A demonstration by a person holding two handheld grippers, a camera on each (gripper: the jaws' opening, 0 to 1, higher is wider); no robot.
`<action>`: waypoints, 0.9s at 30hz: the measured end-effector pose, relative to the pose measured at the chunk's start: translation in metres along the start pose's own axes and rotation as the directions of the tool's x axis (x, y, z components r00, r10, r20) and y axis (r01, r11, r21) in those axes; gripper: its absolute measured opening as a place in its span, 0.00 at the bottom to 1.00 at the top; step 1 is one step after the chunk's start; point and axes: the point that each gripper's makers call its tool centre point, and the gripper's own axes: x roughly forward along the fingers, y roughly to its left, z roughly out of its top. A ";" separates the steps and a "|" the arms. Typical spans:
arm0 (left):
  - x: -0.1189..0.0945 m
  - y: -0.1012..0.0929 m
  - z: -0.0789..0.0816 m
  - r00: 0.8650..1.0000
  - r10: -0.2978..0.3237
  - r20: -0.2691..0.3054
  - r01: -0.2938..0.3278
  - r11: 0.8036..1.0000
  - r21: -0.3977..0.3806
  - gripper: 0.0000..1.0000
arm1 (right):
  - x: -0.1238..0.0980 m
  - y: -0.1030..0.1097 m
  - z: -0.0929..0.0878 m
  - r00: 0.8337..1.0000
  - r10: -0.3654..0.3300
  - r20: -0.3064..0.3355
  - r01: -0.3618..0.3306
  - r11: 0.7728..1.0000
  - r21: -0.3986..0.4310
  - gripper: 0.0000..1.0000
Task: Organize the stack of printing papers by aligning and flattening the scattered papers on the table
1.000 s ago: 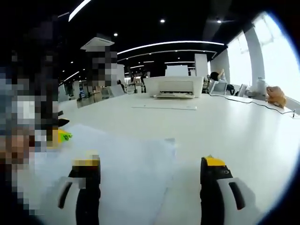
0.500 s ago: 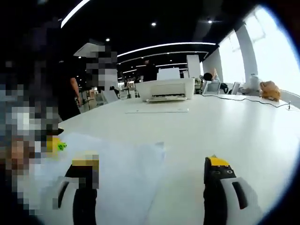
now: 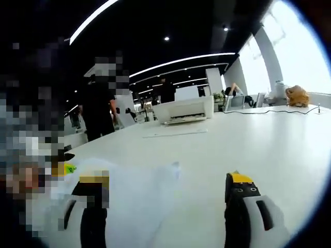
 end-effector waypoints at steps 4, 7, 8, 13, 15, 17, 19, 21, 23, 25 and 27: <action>-0.009 0.002 0.002 1.000 -0.001 0.012 0.001 1.000 -0.014 0.97 | -0.011 0.001 0.001 1.000 0.013 0.012 -0.013 1.000 0.020 0.90; -0.016 0.002 0.002 1.000 -0.003 0.017 0.003 1.000 -0.008 0.97 | -0.016 0.003 0.000 1.000 0.022 0.007 -0.022 1.000 0.020 0.90; -0.019 0.002 0.002 1.000 -0.003 0.019 0.003 1.000 -0.002 0.97 | -0.018 0.004 0.000 1.000 0.026 0.009 -0.026 0.999 0.019 0.90; -0.032 0.003 0.003 1.000 -0.011 0.027 0.011 1.000 -0.017 0.97 | -0.030 0.007 -0.001 1.000 0.029 0.010 -0.028 1.000 -0.013 0.90; -0.037 0.004 0.003 1.000 -0.012 0.028 0.013 1.000 -0.023 0.97 | -0.035 0.006 -0.001 1.000 0.024 0.008 -0.024 1.000 -0.018 0.90; -0.043 0.004 0.002 0.999 -0.014 0.029 0.014 1.000 -0.024 0.97 | -0.042 0.004 -0.002 1.000 0.024 0.006 -0.024 1.000 -0.009 0.90; -0.049 0.005 0.000 1.000 -0.012 0.022 0.012 1.000 -0.002 0.97 | -0.047 0.004 -0.003 1.000 0.025 0.003 -0.025 1.000 -0.003 0.90; -0.053 0.005 -0.001 1.000 -0.012 0.015 0.012 1.000 0.008 0.97 | -0.053 0.005 -0.003 1.000 0.026 -0.004 -0.026 1.000 -0.003 0.90; -0.058 0.004 -0.001 1.000 -0.018 0.012 0.018 1.000 0.003 0.97 | -0.061 0.006 -0.001 1.000 0.026 -0.005 -0.026 1.000 -0.015 0.90; -0.063 0.002 -0.001 1.000 -0.023 0.010 0.023 1.000 -0.002 0.97 | -0.067 0.008 0.003 0.999 0.032 0.001 -0.032 0.999 -0.014 0.90; -0.067 0.001 0.000 1.000 -0.023 0.010 0.023 1.000 0.011 0.97 | -0.073 0.011 0.007 0.999 0.038 0.010 -0.038 0.999 -0.012 0.90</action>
